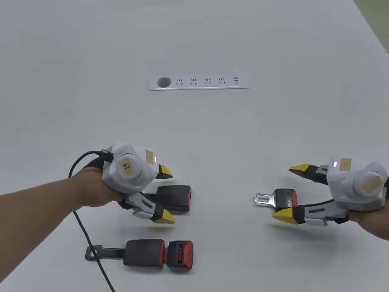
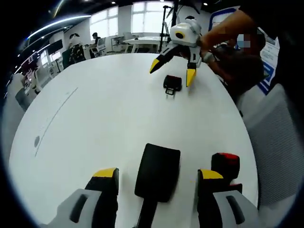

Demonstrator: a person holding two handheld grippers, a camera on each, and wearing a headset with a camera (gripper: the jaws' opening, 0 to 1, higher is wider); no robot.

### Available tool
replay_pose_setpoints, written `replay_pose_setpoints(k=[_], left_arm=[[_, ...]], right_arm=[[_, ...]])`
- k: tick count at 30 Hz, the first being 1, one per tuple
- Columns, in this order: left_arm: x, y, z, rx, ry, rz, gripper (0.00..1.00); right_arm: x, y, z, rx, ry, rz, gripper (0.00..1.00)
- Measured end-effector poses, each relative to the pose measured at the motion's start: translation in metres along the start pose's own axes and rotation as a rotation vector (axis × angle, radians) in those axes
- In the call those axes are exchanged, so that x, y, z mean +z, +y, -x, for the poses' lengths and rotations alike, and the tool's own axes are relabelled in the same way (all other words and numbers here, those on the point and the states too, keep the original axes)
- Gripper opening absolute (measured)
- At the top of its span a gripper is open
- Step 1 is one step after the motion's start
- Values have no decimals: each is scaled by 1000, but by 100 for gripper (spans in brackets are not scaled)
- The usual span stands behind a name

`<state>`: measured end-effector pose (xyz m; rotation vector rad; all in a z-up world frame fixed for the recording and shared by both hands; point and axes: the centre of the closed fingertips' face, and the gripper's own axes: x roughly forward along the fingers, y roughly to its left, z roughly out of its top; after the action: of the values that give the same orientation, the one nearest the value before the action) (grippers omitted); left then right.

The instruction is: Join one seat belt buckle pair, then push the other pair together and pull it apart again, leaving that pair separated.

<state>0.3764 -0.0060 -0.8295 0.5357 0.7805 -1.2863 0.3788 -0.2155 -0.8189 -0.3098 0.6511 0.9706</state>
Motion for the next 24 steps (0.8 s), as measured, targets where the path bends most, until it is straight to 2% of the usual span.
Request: replay_pose_setpoints(k=[1,2,3,5,9,10,12,16,19,22,24], left_arm=[[1,4,4,37,-6,39,78],[2,5,7,52,-16,69,82],[7,8,12,79,-54,97,84],[15,11,22,129,-113,123,87],[19,14,37,215,-173,192,100],[20,11,43,230,-200,215,99],[18,9,52,268,-218,242,100],[12,-3,68,306,-251,283,100],[10,-11,81,337,-286,313,100],[5,-24,96,367,-315,331,100],[0,-31,103,372,-320,341,100]], right_arm=[[2,0,1,-15,-14,-18,80],[4,-2,3,-48,-25,-21,82],[5,-2,5,-68,-28,-28,83],[5,-2,6,-96,-25,-48,84],[8,3,8,-130,-53,-53,87],[9,6,8,-144,-57,-54,89],[14,9,11,-172,-66,-58,90],[25,20,14,-205,-96,-61,94],[31,29,15,-211,-110,-63,95],[35,39,15,-225,-116,-48,95],[37,46,15,-222,-122,-54,95]])
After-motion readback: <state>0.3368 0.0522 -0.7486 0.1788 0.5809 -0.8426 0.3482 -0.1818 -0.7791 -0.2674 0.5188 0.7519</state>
